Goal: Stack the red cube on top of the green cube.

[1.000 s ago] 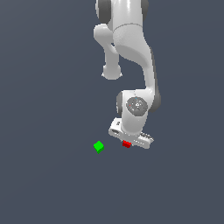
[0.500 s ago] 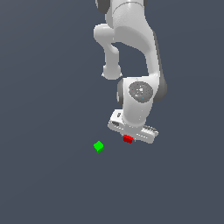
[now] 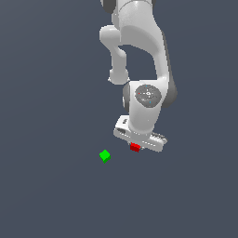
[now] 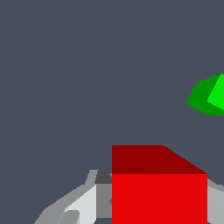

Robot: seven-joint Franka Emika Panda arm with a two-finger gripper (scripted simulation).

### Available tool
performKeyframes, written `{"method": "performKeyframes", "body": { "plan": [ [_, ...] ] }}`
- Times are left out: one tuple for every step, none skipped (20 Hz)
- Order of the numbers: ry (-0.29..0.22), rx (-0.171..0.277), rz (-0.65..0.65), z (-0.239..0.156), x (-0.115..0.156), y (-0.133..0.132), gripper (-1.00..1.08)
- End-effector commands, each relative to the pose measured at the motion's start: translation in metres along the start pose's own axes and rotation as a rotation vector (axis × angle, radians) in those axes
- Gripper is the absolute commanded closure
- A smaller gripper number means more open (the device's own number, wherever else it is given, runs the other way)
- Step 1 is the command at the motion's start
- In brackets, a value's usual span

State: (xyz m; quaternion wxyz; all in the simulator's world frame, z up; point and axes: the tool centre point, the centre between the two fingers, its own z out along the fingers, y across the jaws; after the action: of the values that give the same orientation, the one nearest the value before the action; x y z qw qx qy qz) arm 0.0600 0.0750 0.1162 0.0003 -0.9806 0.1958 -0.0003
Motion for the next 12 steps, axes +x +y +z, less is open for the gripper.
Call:
{"method": "performKeyframes", "body": {
  "plan": [
    [0.000,0.000,0.002,0.003,0.005,0.009,1.08],
    [0.000,0.000,0.002,0.005,0.007,0.014,1.08],
    [0.000,0.000,0.002,0.008,0.010,0.020,1.08],
    [0.000,0.000,0.002,0.011,0.013,0.027,1.08],
    [0.000,0.000,0.002,0.014,0.017,0.034,1.08],
    [0.000,0.000,0.002,0.017,0.021,0.043,1.08],
    [0.000,0.000,0.002,0.021,0.025,0.051,1.08],
    [0.000,-0.001,0.002,0.025,0.030,0.061,1.08],
    [0.000,-0.001,0.002,0.030,0.035,0.070,1.08],
    [0.000,-0.001,0.002,0.033,0.040,0.079,1.08],
    [0.000,-0.001,0.002,0.037,0.044,0.088,1.08],
    [0.000,-0.001,0.002,0.040,0.048,0.095,1.08]
  ]
}}
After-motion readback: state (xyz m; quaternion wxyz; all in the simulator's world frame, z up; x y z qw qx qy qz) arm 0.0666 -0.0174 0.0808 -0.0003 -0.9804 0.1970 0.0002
